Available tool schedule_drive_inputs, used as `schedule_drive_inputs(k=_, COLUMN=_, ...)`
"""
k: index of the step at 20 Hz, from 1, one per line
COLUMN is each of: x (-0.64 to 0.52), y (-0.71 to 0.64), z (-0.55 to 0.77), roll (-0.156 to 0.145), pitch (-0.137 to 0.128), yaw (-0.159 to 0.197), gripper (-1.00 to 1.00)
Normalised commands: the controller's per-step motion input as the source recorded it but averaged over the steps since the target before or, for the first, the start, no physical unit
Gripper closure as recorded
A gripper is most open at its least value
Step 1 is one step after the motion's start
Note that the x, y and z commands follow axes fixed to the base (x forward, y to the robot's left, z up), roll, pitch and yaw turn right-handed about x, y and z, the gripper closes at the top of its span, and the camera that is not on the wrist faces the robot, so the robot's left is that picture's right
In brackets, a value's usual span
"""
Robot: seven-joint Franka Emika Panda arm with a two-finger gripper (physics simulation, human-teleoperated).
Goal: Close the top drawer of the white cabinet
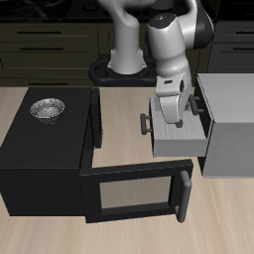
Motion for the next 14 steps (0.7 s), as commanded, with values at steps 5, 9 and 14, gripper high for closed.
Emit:
schedule_drive_inputs(k=5, x=-0.03, y=0.16, z=0.08, roll=0.037, pitch=-0.076, yaw=-0.03, gripper=-1.0)
schedule_drive_inputs(k=9, x=-0.02, y=0.0, z=0.04, roll=0.006, pitch=-0.007, yaw=0.004, gripper=-1.0)
schedule_drive_inputs(k=14, x=-0.01, y=-0.06, z=0.0, roll=-0.012, pitch=-0.002, yaw=0.001, gripper=-1.0)
